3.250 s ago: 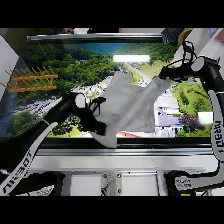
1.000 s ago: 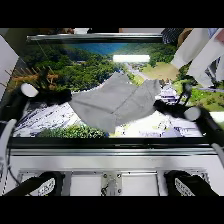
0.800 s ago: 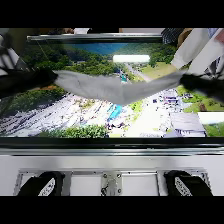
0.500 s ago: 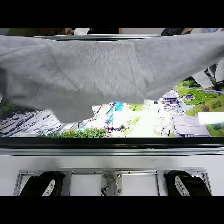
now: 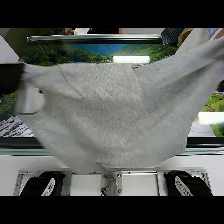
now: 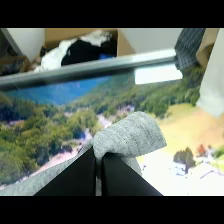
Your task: Fold the clothes and pants, and hang the long-sleeved shirts on hangers.
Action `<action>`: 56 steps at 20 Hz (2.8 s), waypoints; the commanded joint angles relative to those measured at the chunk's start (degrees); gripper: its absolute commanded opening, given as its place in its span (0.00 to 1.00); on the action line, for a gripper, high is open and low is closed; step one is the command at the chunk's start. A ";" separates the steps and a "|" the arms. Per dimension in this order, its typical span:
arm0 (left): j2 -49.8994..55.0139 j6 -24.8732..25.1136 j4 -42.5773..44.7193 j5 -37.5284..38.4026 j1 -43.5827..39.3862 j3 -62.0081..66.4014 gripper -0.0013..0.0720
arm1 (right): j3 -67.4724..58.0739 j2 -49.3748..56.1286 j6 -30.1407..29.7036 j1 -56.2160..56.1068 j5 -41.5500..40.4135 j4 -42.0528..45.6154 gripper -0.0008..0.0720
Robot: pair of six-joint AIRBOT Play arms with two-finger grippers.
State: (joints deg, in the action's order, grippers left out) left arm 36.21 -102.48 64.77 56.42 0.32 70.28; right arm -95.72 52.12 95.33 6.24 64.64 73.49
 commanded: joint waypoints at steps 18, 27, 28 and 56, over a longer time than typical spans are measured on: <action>49.31 10.86 4.85 9.11 11.15 5.46 0.97 | 2.03 24.41 -14.14 1.88 -7.56 -4.90 0.71; 45.53 12.15 -2.21 -3.13 9.49 -19.23 0.97 | 33.88 0.74 -12.59 1.77 -5.84 -5.20 0.71; 46.25 12.33 -2.36 -2.95 8.33 -18.84 0.97 | 34.99 -0.48 -12.59 1.77 -5.84 -5.20 0.71; 32.11 14.25 -2.97 -6.99 1.70 -31.95 0.04 | 74.07 5.35 28.44 -0.24 -34.73 -6.84 0.71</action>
State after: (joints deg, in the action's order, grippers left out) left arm 68.99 -88.38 61.89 49.58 2.07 39.51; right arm -22.61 54.17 125.56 7.40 37.78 70.59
